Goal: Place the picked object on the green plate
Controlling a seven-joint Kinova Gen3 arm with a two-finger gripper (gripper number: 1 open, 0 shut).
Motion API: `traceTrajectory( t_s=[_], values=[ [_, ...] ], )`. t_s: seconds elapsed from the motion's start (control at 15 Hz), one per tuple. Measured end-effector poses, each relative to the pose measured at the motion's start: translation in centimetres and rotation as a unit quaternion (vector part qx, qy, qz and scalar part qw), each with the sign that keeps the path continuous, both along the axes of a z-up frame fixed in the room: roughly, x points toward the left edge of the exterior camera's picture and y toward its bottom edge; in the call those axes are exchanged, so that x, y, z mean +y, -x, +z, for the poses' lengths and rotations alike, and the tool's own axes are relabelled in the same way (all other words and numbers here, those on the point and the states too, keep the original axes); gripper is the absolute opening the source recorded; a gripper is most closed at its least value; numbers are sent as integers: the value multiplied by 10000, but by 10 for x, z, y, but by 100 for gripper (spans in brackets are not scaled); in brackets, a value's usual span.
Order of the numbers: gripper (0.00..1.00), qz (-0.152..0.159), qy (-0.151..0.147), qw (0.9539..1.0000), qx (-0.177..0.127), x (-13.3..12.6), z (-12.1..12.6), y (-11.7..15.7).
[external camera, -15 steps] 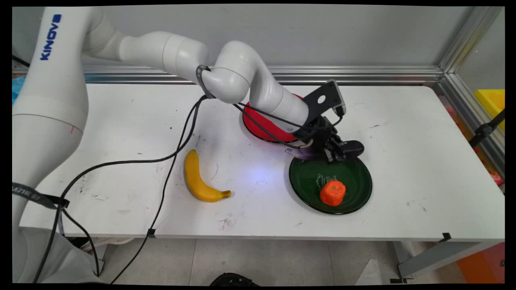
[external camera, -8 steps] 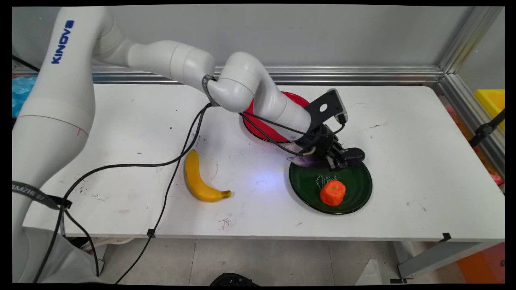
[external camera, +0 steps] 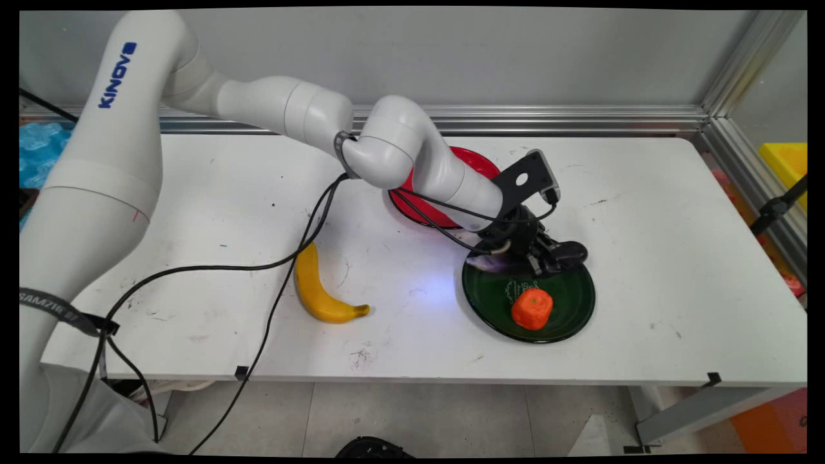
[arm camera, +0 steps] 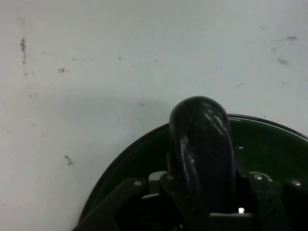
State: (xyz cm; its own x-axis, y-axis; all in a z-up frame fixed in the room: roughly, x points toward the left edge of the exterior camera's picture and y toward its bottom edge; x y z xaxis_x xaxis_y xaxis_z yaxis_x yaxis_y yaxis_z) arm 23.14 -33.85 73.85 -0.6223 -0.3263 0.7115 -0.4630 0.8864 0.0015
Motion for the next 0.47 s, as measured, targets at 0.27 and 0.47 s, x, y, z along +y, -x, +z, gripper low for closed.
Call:
traceTrajectory(
  t_s=[0.27, 0.47],
  values=[
    [100, 7, -9, 10000, 2, -2, -4, 1],
    [100, 34, -10, 10000, 12, -3, -5, 1]
  ],
)
